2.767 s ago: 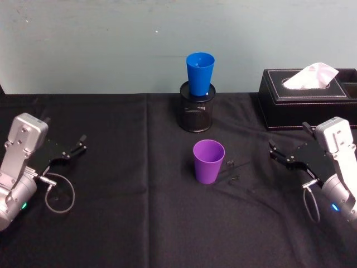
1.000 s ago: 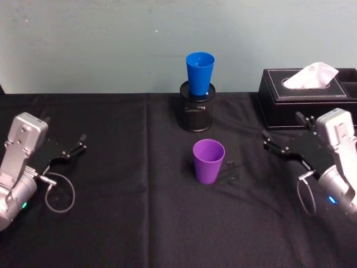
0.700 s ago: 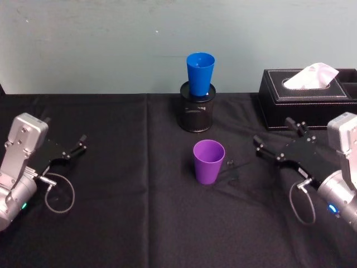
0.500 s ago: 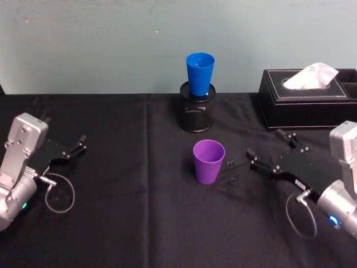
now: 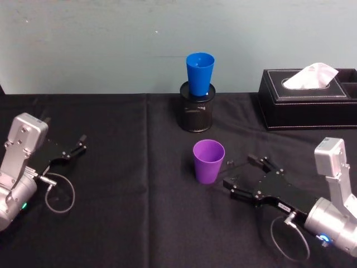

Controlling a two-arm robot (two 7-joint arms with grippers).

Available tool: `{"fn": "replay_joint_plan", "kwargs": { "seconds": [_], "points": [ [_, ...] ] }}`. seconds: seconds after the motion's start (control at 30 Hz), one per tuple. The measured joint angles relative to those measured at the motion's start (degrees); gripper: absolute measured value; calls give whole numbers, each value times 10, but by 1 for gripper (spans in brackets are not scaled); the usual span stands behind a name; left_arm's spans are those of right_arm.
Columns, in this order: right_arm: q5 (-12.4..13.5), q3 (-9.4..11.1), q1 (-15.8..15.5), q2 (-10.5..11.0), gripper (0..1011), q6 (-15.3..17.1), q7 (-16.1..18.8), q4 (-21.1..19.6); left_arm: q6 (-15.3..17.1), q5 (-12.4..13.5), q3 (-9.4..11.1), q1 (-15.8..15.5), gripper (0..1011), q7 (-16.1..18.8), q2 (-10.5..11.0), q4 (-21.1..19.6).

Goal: Pick up one cup with a gripper and tap it against the other cup.

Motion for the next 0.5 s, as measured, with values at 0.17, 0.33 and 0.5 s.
{"fn": "replay_joint_plan", "kwargs": {
  "seconds": [0.17, 0.33, 0.5],
  "points": [
    [-1, -3, 8, -11, 1002, 8, 14, 12, 0, 0, 0, 0, 1000, 0, 0, 0],
    [-11, -8, 23, -27, 1002, 13, 24, 32, 0, 0, 0, 0, 1000, 0, 0, 0],
    [-30, -14, 42, -42, 1002, 13, 28, 55, 0, 0, 0, 0, 1000, 0, 0, 0]
  ]
}}
